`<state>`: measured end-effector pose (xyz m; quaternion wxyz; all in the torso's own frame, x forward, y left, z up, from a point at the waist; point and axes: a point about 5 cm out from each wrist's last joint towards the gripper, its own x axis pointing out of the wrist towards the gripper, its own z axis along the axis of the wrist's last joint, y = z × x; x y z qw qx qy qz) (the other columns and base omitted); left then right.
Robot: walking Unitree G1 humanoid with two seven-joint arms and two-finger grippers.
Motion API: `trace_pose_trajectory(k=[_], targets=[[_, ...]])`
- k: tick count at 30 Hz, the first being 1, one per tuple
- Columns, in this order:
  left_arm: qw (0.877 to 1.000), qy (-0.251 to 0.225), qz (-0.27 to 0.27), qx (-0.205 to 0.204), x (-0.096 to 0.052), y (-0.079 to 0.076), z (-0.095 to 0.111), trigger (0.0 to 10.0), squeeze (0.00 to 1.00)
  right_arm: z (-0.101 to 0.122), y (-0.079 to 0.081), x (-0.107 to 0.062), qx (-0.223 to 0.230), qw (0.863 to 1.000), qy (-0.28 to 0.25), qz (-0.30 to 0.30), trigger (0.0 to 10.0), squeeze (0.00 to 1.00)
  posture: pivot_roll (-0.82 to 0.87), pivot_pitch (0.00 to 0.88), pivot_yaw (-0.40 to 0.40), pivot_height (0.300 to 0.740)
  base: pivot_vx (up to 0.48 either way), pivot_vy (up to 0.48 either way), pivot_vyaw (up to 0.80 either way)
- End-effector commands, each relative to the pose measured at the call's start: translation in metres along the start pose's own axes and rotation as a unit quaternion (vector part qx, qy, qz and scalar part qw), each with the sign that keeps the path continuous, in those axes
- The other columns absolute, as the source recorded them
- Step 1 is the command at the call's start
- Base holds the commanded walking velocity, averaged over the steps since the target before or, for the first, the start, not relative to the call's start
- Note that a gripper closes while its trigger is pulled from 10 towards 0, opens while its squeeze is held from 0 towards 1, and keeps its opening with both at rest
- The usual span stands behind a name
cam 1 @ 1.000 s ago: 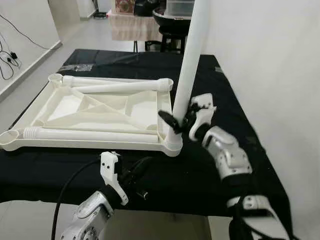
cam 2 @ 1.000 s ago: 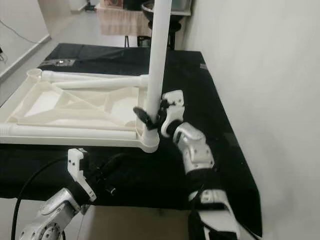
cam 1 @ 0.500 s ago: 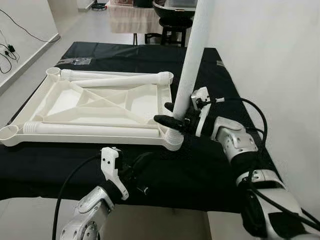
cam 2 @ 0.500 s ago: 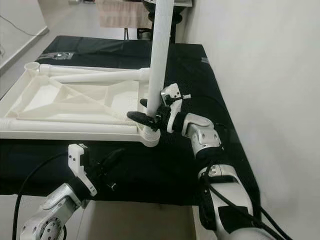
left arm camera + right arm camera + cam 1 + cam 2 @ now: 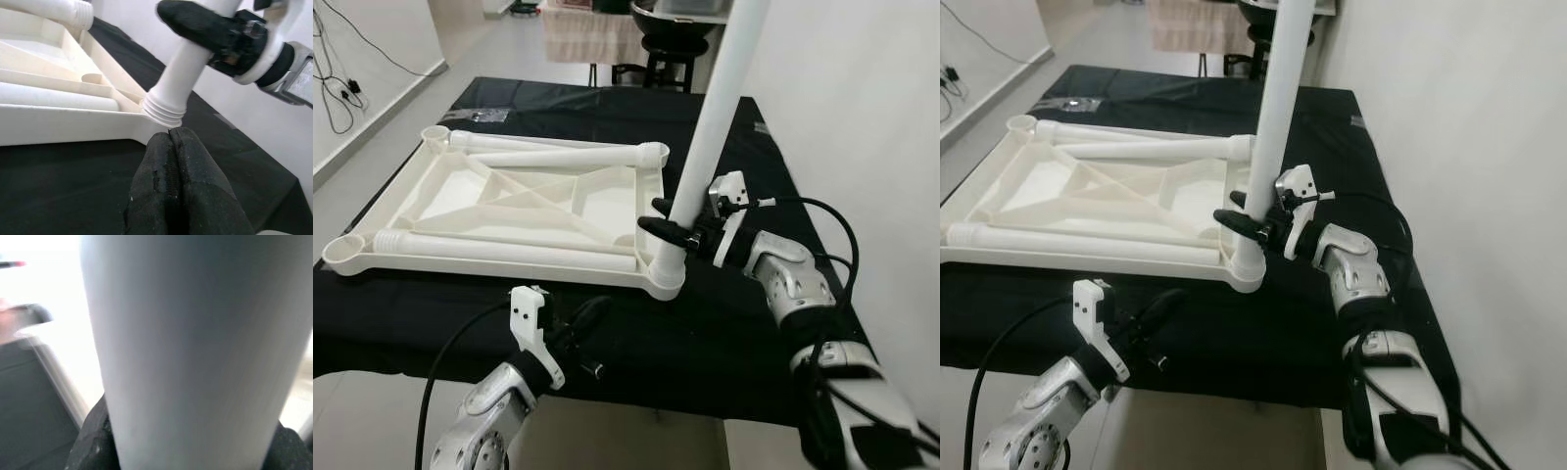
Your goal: Building children table
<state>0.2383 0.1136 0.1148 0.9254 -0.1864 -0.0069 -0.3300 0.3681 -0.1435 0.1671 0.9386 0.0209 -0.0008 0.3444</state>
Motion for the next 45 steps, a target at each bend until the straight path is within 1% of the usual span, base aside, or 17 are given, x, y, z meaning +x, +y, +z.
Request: trace_pose_trajectory(k=[1, 7, 11, 12, 13, 14, 15, 17, 18, 22, 23, 24, 26, 38, 39, 40, 45], targets=[[1.000, 0.000, 0.002, 0.000, -0.002, -0.001, -0.001, 10.0, 0.00, -0.035, -0.013, -0.018, 0.036, 0.978, 0.065, -0.195, 0.0, 0.00, 0.06, 0.059, -0.100, 0.740, 0.000, 0.000, 0.00], [1.000, 0.001, 0.003, 0.001, -0.001, 0.001, 0.000, 10.0, 0.00, -0.044, 0.047, -0.006, 0.082, 0.976, 0.045, -0.195, 0.0, 0.00, 0.05, 0.059, -0.079, 0.740, 0.000, 0.000, 0.00], [1.000, 0.003, 0.002, 0.002, -0.001, 0.001, 0.000, 10.0, 0.00, -0.042, 0.044, 0.002, 0.074, 0.979, 0.045, -0.183, 0.0, 0.00, 0.06, 0.056, -0.085, 0.740, 0.000, 0.000, 0.00], [1.000, 0.002, 0.003, 0.002, -0.001, 0.001, -0.001, 10.0, 0.00, -0.040, 0.042, 0.004, 0.065, 0.979, 0.049, -0.185, 3.3, 0.00, 0.06, 0.053, -0.089, 0.740, 0.000, 0.000, 0.00], [1.000, 0.001, 0.004, 0.002, 0.000, 0.001, -0.001, 10.0, 0.00, -0.038, 0.039, 0.005, 0.060, 0.978, 0.059, -0.190, 10.0, 0.00, 0.06, 0.050, -0.090, 0.740, 0.000, 0.000, 0.00], [1.000, 0.001, 0.004, 0.002, 0.000, 0.001, -0.001, 10.0, 0.00, -0.038, 0.039, 0.005, 0.060, 0.978, 0.059, -0.190, 10.0, 0.00, 0.06, 0.050, -0.090, 0.740, 0.000, 0.000, 0.00], [1.000, 0.000, 0.005, 0.003, 0.000, 0.000, -0.001, 10.0, 0.00, -0.034, 0.038, 0.007, 0.067, 0.983, 0.053, -0.162, 10.0, 0.32, 0.07, 0.051, -0.092, 0.740, 0.000, 0.000, 0.00], [1.000, 0.000, 0.006, 0.003, 0.000, 0.000, -0.001, 10.0, 0.00, -0.030, 0.039, 0.008, 0.073, 0.985, 0.048, -0.148, 10.0, 0.32, 0.07, 0.051, -0.092, 0.740, 0.000, 0.000, 0.00], [1.000, 0.000, 0.006, 0.003, -0.001, 0.000, -0.001, 10.0, 0.00, -0.023, 0.039, 0.010, 0.077, 0.990, 0.039, -0.108, 10.0, 1.00, 0.07, 0.049, -0.092, 0.740, 0.000, 0.000, 0.00], [1.000, 0.002, 0.004, 0.002, -0.001, -0.001, -0.002, 10.0, 0.00, 0.001, 0.034, 0.011, 0.063, 0.998, -0.001, -0.031, 10.0, 1.00, 0.07, 0.043, -0.092, 0.740, 0.000, 0.000, 0.00], [1.000, 0.002, 0.004, 0.001, 0.000, -0.001, -0.002, 10.0, 0.00, 0.007, 0.029, 0.010, 0.054, 0.998, -0.010, -0.012, 10.0, 0.85, 0.07, 0.041, -0.093, 0.740, 0.000, 0.000, 0.00], [1.000, 0.002, 0.004, 0.001, 0.000, -0.001, -0.003, 10.0, 0.00, 0.010, 0.025, 0.008, 0.045, 0.999, -0.013, -0.001, 10.0, 0.20, 0.08, 0.039, -0.095, 0.740, 0.000, 0.000, 0.00], [1.000, 0.003, 0.005, 0.005, 0.000, -0.001, -0.003, 10.0, 0.00, 0.011, 0.017, 0.006, 0.040, 0.999, -0.011, 0.017, 10.0, 0.00, 0.08, 0.036, -0.099, 0.740, 0.000, 0.000, 0.00], [0.994, 0.000, 0.046, 0.095, -0.003, -0.001, 0.001, 10.0, 0.00, 0.007, -0.014, -0.006, 0.027, 0.994, 0.042, 0.093, 10.0, 0.00, 0.10, 0.024, -0.101, 0.740, 0.000, 0.000, 0.00], [0.994, 0.000, 0.045, 0.096, -0.003, -0.001, 0.001, 10.0, 0.00, 0.001, -0.015, -0.009, 0.034, 0.993, 0.057, 0.095, 1.7, 0.00, 0.10, 0.022, -0.105, 0.740, 0.000, 0.000, 0.00], [0.994, 0.000, 0.044, 0.096, -0.003, -0.002, 0.001, 10.0, 0.00, -0.002, -0.017, -0.011, 0.038, 0.992, 0.067, 0.098, 0.0, 0.00, 0.10, 0.022, -0.106, 0.740, 0.000, 0.000, 0.00], [0.994, 0.000, 0.043, 0.097, -0.003, -0.003, 0.001, 10.0, 0.00, -0.024, -0.020, -0.027, 0.054, 0.990, 0.089, 0.095, 0.0, 0.00, 0.10, 0.025, -0.105, 0.740, 0.000, 0.000, 0.00]])
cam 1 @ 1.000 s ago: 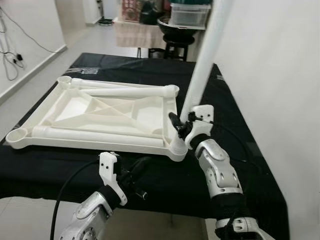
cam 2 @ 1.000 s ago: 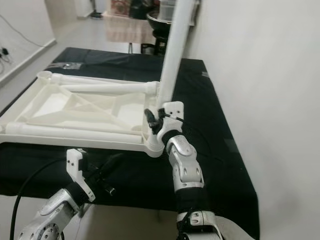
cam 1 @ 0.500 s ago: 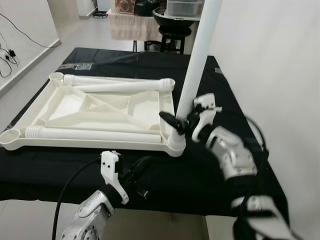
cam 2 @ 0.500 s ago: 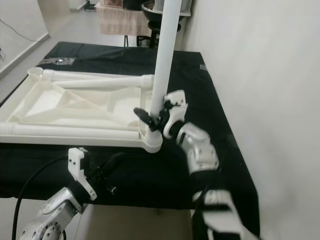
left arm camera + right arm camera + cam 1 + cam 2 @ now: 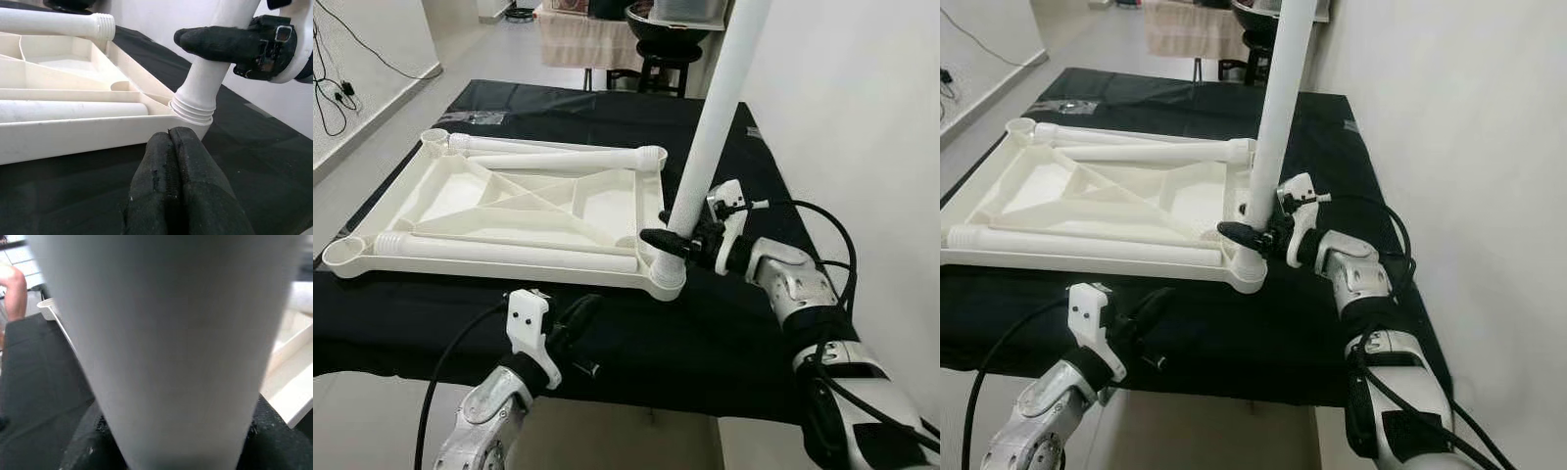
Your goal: Building children table
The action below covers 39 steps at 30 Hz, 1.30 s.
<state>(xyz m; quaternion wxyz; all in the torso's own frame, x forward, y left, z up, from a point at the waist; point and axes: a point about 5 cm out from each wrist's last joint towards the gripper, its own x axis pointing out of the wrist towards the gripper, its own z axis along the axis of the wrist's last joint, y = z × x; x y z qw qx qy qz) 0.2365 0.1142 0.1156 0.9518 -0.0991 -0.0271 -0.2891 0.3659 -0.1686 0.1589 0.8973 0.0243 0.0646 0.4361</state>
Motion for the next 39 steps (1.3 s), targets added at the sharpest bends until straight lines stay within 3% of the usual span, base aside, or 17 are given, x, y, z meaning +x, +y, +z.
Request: trace_pose_trajectory(k=[1, 9, 10, 11, 12, 14, 17, 21, 22, 26, 27, 30, 33, 34, 35, 36, 39], targets=[[1.000, -0.002, 0.001, 0.005, -0.002, -0.002, 0.001, 10.0, 0.00, -0.017, -0.001, -0.007, 0.030, 0.999, 0.024, -0.003, 0.0, 0.00, 0.10, 0.025, -0.105, 0.740, 0.000, 0.000, 0.00], [1.000, -0.002, -0.001, 0.013, -0.004, -0.003, 0.002, 10.0, 0.00, -0.045, -0.007, -0.033, 0.019, 0.994, 0.058, -0.091, 0.0, 0.00, 0.08, 0.036, -0.105, 0.740, 0.000, 0.000, 0.00], [1.000, -0.002, 0.000, 0.005, -0.005, -0.002, 0.001, 10.0, 0.00, -0.054, -0.006, -0.031, 0.015, 0.976, 0.072, -0.205, 0.0, 0.00, 0.06, 0.041, -0.100, 0.740, 0.000, 0.000, 0.00], [1.000, 0.000, -0.002, -0.001, -0.006, -0.001, 0.001, 10.0, 0.00, -0.059, 0.016, -0.024, 0.035, 0.963, 0.065, -0.259, 0.0, 0.00, 0.06, 0.049, -0.094, 0.740, 0.000, 0.000, 0.00], [1.000, 0.000, -0.002, -0.001, -0.006, -0.001, 0.001, 10.0, 0.00, -0.059, 0.016, -0.024, 0.035, 0.963, 0.065, -0.259, 0.0, 0.00, 0.06, 0.049, -0.094, 0.740, 0.000, 0.000, 0.00], [1.000, 0.002, -0.005, -0.007, -0.006, 0.000, 0.000, 10.0, 0.00, -0.059, 0.051, -0.019, 0.058, 0.947, 0.046, -0.313, 0.0, 0.00, 0.04, 0.041, -0.076, 0.740, 0.000, 0.000, 0.00], [1.000, 0.007, -0.015, -0.011, -0.005, 0.000, -0.001, 10.0, 0.00, -0.057, 0.063, -0.010, 0.052, 0.954, 0.035, -0.294, 0.0, 0.00, 0.04, 0.036, -0.070, 0.740, 0.000, 0.000, 0.00], [0.999, 0.014, -0.027, -0.014, -0.005, -0.001, -0.002, 10.0, 0.00, -0.057, 0.059, -0.005, 0.044, 0.956, 0.037, -0.286, 0.0, 0.00, 0.04, 0.031, -0.072, 0.740, 0.000, 0.000, 0.00], [0.999, 0.018, -0.031, -0.015, -0.005, -0.002, -0.003, 10.0, 0.00, -0.048, 0.053, 0.000, 0.029, 0.958, 0.025, -0.283, 10.0, 0.00, 0.03, 0.031, -0.066, 0.740, 0.000, 0.000, 0.00], [0.999, 0.020, -0.032, -0.016, -0.005, -0.002, -0.003, 10.0, 0.00, -0.041, 0.051, 0.005, 0.022, 0.965, 0.008, -0.263, 10.0, 0.00, 0.03, 0.024, -0.060, 0.740, 0.000, 0.000, 0.00], [0.999, 0.028, -0.042, -0.013, -0.004, -0.004, -0.004, 10.0, 0.00, -0.032, 0.051, 0.010, 0.019, 0.974, -0.012, -0.227, 10.0, 1.00, 0.03, 0.023, -0.058, 0.740, 0.000, 0.000, 0.00], [0.997, 0.043, -0.065, -0.007, -0.002, -0.008, -0.007, 10.0, 0.00, -0.007, 0.053, 0.020, 0.004, 0.985, -0.048, -0.165, 10.0, 1.00, 0.03, 0.017, -0.052, 0.740, 0.000, 0.000, 0.00], [0.997, 0.045, -0.068, -0.009, -0.002, -0.009, -0.007, 10.0, 0.00, 0.000, 0.055, 0.021, 0.000, 0.986, -0.052, -0.158, 10.0, 1.00, 0.03, 0.017, -0.052, 0.740, 0.000, 0.000, 0.00], [0.996, 0.047, -0.071, -0.008, -0.003, -0.010, -0.008, 10.0, 0.00, 0.007, 0.054, 0.021, -0.018, 0.989, -0.056, -0.135, 10.0, 0.36, 0.03, 0.013, -0.051, 0.740, 0.000, 0.000, 0.00], [0.996, 0.047, -0.071, -0.008, -0.003, -0.010, -0.008, 10.0, 0.00, 0.007, 0.054, 0.021, -0.018, 0.989, -0.056, -0.135, 10.0, 0.36, 0.03, 0.013, -0.051, 0.740, 0.000, 0.000, 0.00], [0.996, 0.048, -0.072, -0.008, -0.003, -0.010, -0.008, 10.0, 0.00, 0.014, 0.053, 0.021, -0.032, 0.992, -0.058, -0.110, 10.0, 0.00, 0.03, 0.013, -0.051, 0.740, 0.000, 0.000, 0.00], [0.995, 0.059, -0.075, 0.033, -0.004, -0.013, -0.008, 10.0, 0.00, 0.025, 0.036, 0.016, -0.062, 0.997, -0.046, -0.001, 10.0, 0.00, 0.04, 0.005, -0.054, 0.740, 0.000, 0.000, 0.00]])
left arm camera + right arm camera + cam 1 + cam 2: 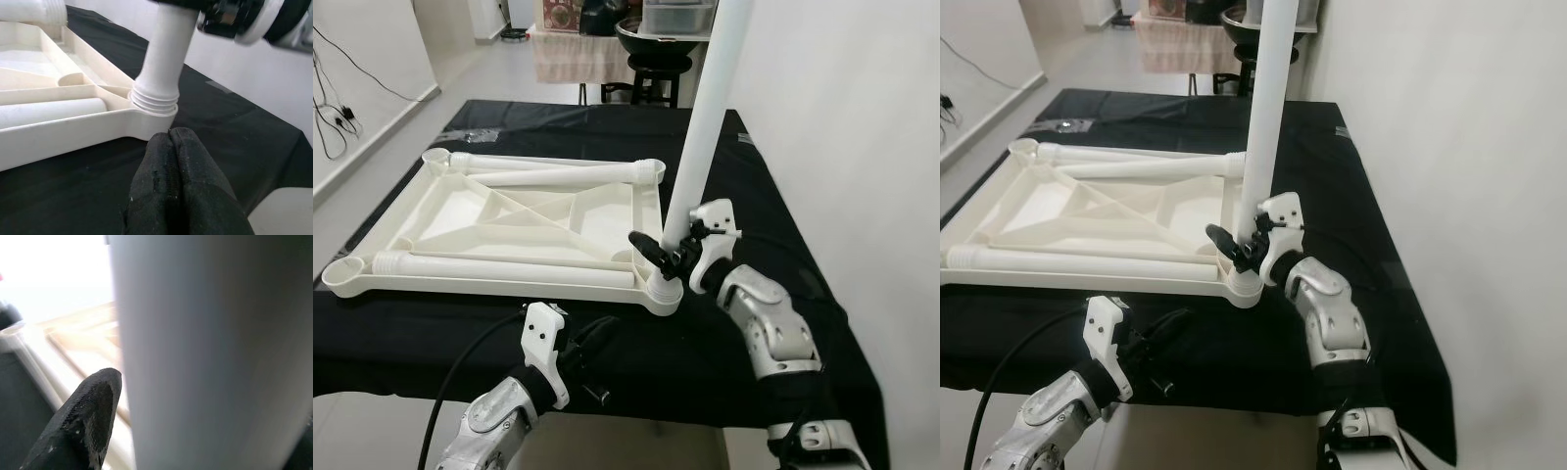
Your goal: Building children table
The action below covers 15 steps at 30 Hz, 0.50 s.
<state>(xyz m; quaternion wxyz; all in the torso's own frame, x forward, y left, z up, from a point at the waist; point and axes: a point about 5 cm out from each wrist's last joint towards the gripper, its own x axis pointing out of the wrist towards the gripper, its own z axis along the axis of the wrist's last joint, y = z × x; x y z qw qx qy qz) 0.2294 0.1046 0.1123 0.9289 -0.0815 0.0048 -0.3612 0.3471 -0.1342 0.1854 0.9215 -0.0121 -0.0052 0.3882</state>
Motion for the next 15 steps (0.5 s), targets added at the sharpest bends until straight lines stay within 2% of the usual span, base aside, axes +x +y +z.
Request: trace_pose_trajectory(k=[1, 5, 8, 9, 12, 13, 14, 15], targets=[[0.999, 0.019, -0.002, 0.029, -0.003, -0.002, -0.003, 10.0, 0.00, 0.000, -0.003, 0.003, 0.001, 0.999, 0.000, 0.053, 10.0, 0.00, 0.04, 0.005, -0.054, 0.740, 0.000, 0.000, 0.00], [0.998, 0.026, -0.001, 0.062, -0.004, -0.005, -0.001, 10.0, 0.00, -0.001, -0.014, 0.001, 0.003, 0.997, 0.006, 0.079, 10.0, 0.00, 0.04, 0.005, -0.054, 0.740, 0.000, 0.000, 0.00], [0.997, 0.026, 0.002, 0.071, -0.005, -0.006, 0.000, 10.0, 0.00, -0.002, -0.019, 0.001, 0.006, 0.997, 0.011, 0.076, 10.0, 0.00, 0.05, 0.003, -0.055, 0.740, 0.000, 0.000, 0.00], [0.997, 0.025, 0.006, 0.077, -0.007, -0.007, 0.000, 10.0, 0.00, -0.006, -0.026, 0.000, 0.013, 0.998, 0.020, 0.056, 8.9, 0.00, 0.05, 0.000, -0.060, 0.740, 0.000, 0.000, 0.00], [0.997, 0.024, 0.009, 0.080, -0.008, -0.008, 0.001, 10.0, 0.00, -0.009, -0.030, 0.000, 0.017, 0.999, 0.027, 0.042, 8.9, 0.00, 0.06, 0.000, -0.062, 0.740, 0.000, 0.000, 0.00], [0.997, 0.023, 0.009, 0.080, -0.009, -0.009, 0.001, 10.0, 0.00, -0.013, -0.031, -0.001, 0.025, 0.999, 0.032, 0.033, 3.8, 0.00, 0.06, 0.004, -0.067, 0.740, 0.000, 0.000, 0.00], [0.997, 0.021, 0.011, 0.079, -0.010, -0.009, 0.001, 10.0, 0.00, -0.020, -0.030, -0.002, 0.029, 0.998, 0.039, 0.030, 0.0, 0.00, 0.07, 0.005, -0.066, 0.740, 0.000, 0.000, 0.00], [0.997, 0.021, 0.011, 0.079, -0.010, -0.009, 0.001, 10.0, 0.00, -0.020, -0.030, -0.002, 0.029, 0.998, 0.039, 0.030, 0.0, 0.00, 0.07, 0.005, -0.066, 0.740, 0.000, 0.000, 0.00]])
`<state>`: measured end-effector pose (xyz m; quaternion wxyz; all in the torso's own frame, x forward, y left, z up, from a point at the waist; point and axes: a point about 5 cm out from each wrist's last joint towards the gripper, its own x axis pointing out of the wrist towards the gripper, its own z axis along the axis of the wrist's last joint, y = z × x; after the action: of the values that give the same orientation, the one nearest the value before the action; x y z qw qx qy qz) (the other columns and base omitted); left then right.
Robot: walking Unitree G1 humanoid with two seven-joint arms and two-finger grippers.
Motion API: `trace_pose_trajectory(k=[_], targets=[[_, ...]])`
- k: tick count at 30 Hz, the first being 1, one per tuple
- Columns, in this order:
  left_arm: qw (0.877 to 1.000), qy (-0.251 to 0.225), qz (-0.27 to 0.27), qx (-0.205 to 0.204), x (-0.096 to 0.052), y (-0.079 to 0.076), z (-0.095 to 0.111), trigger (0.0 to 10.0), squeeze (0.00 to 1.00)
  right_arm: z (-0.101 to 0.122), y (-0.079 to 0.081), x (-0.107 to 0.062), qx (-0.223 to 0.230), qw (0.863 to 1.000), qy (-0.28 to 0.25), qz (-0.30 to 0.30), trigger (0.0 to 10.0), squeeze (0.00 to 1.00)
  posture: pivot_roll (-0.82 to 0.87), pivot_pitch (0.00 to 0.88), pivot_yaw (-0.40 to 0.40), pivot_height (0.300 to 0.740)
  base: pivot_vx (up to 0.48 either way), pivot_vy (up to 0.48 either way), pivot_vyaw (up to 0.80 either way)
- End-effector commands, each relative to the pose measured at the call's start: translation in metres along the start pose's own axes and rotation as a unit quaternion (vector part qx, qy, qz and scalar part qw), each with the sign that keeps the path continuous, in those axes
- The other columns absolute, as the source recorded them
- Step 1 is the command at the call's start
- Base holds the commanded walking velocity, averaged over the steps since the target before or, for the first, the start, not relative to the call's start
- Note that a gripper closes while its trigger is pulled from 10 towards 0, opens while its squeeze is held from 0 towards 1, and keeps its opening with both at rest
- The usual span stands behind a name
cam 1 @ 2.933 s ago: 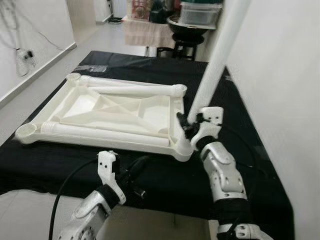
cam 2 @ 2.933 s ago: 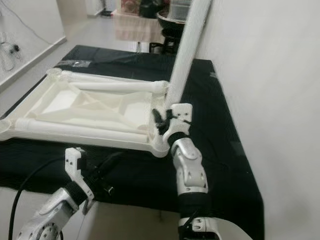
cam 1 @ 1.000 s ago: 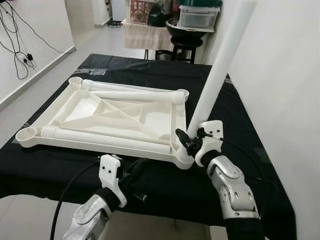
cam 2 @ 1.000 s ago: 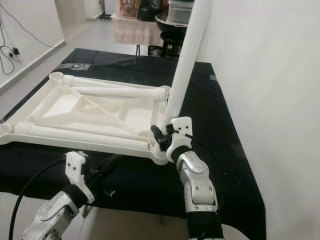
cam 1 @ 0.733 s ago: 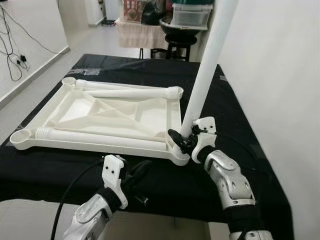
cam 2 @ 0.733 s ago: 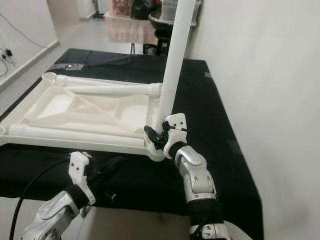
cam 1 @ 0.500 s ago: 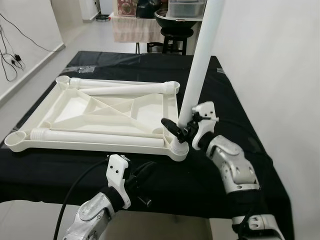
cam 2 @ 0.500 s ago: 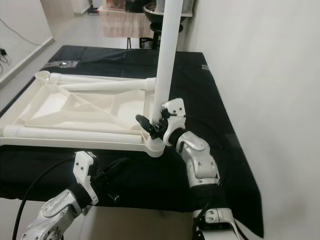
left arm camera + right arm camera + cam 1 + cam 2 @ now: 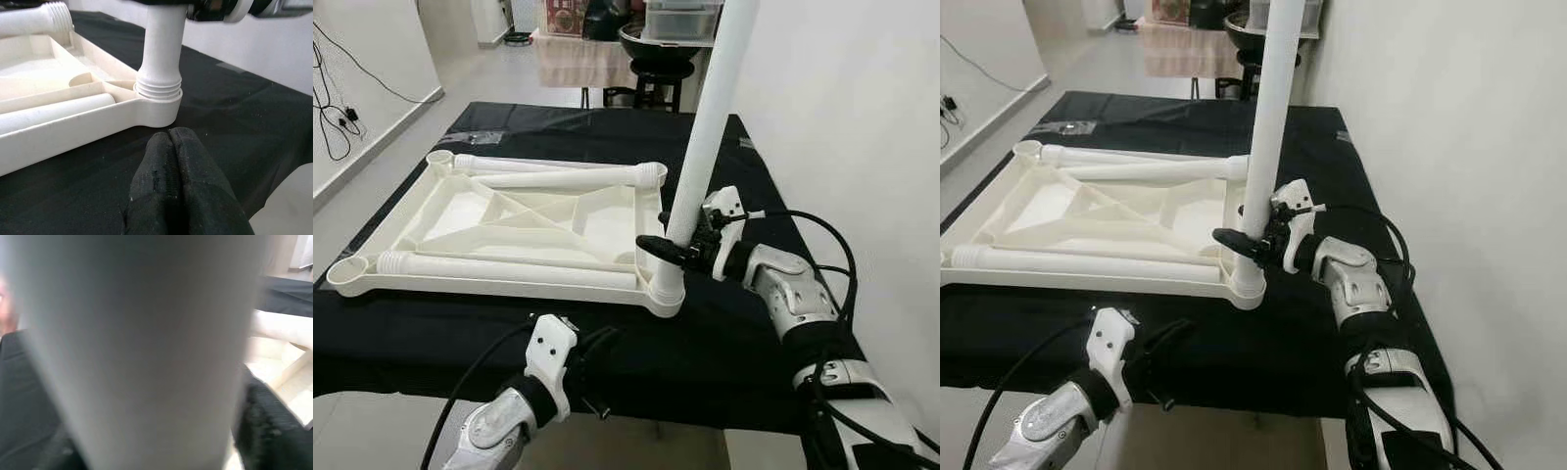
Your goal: Building children table
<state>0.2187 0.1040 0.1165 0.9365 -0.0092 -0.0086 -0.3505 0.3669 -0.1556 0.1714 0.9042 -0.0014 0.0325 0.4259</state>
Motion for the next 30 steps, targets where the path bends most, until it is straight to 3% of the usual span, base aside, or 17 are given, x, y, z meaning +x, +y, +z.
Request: trace_pose_trajectory(k=[1, 5, 10, 12, 13, 14, 15, 16, 17, 18, 20, 21, 29, 30], targets=[[1.000, 0.006, 0.003, 0.006, -0.003, -0.001, -0.002, 10.0, 0.00, -0.013, 0.001, -0.001, 0.009, 1.000, 0.016, -0.009, 0.0, 0.00, 0.07, 0.005, -0.067, 0.740, 0.000, 0.000, 0.00], [1.000, 0.001, 0.010, 0.002, -0.003, -0.001, -0.002, 10.0, 0.00, -0.024, 0.002, -0.005, 0.014, 0.999, 0.030, -0.017, 0.0, 0.00, 0.07, 0.006, -0.067, 0.740, 0.000, 0.000, 0.00], [1.000, -0.007, 0.010, -0.014, -0.003, 0.000, -0.004, 10.0, 0.00, -0.036, -0.009, -0.025, 0.010, 0.995, 0.049, -0.090, 0.0, 0.00, 0.06, 0.014, -0.082, 0.740, 0.000, 0.000, 0.00], [1.000, -0.009, 0.011, -0.019, -0.004, 0.000, -0.004, 10.0, 0.00, -0.045, -0.004, -0.031, 0.010, 0.990, 0.064, -0.122, 0.0, 0.00, 0.05, 0.016, -0.087, 0.740, 0.000, 0.000, 0.00], [1.000, -0.010, 0.012, -0.022, -0.005, 0.000, -0.005, 10.0, 0.00, -0.049, -0.008, -0.035, 0.013, 0.969, 0.069, -0.239, 0.0, 0.00, 0.05, 0.018, -0.086, 0.740, 0.000, 0.000, 0.00], [1.000, -0.010, 0.012, -0.022, -0.005, 0.000, -0.005, 10.0, 0.00, -0.049, -0.008, -0.035, 0.013, 0.969, 0.069, -0.239, 0.0, 0.00, 0.05, 0.018, -0.086, 0.740, 0.000, 0.000, 0.00], [1.000, -0.011, 0.012, -0.023, -0.005, 0.001, -0.005, 10.0, 0.00, -0.053, -0.012, -0.044, 0.022, 0.931, 0.072, -0.356, 0.0, 0.00, 0.05, 0.018, -0.086, 0.740, 0.000, 0.000, 0.00], [1.000, -0.011, 0.011, -0.023, -0.006, 0.000, -0.005, 10.0, 0.00, -0.059, 0.002, -0.046, 0.043, 0.916, 0.063, -0.395, 0.0, 0.00, 0.05, 0.025, -0.087, 0.740, 0.000, 0.000, 0.00], [1.000, -0.011, 0.011, -0.024, -0.006, 0.001, -0.005, 10.0, 0.00, -0.060, 0.020, -0.044, 0.045, 0.913, 0.057, -0.400, 0.0, 0.00, 0.05, 0.026, -0.082, 0.740, 0.000, 0.000, 0.00], [1.000, -0.011, 0.011, -0.024, -0.007, 0.001, -0.005, 10.0, 0.00, -0.060, 0.032, -0.041, 0.045, 0.921, 0.051, -0.383, 0.0, 0.00, 0.04, 0.026, -0.078, 0.740, 0.000, 0.000, 0.00], [1.000, -0.011, 0.011, -0.024, -0.007, 0.001, -0.005, 10.0, 0.00, -0.060, 0.032, -0.041, 0.045, 0.921, 0.051, -0.383, 0.0, 0.00, 0.04, 0.026, -0.078, 0.740, 0.000, 0.000, 0.00], [1.000, -0.012, 0.010, -0.026, -0.007, 0.001, -0.005, 10.0, 0.00, -0.058, 0.040, -0.025, 0.041, 0.937, 0.047, -0.344, 0.0, 0.00, 0.05, 0.020, -0.082, 0.740, 0.000, 0.000, 0.00], [0.999, -0.014, 0.016, -0.031, -0.006, 0.002, -0.006, 10.0, 0.00, -0.049, 0.035, -0.004, 0.027, 0.945, 0.049, -0.323, 0.0, 0.00, 0.05, 0.024, -0.075, 0.740, 0.000, 0.000, 0.00], [0.999, -0.015, 0.017, -0.032, -0.006, 0.002, -0.005, 10.0, 0.00, -0.045, 0.035, 0.001, 0.028, 0.951, 0.044, -0.306, 10.0, 0.00, 0.05, 0.028, -0.071, 0.740, 0.000, 0.000, 0.00]])
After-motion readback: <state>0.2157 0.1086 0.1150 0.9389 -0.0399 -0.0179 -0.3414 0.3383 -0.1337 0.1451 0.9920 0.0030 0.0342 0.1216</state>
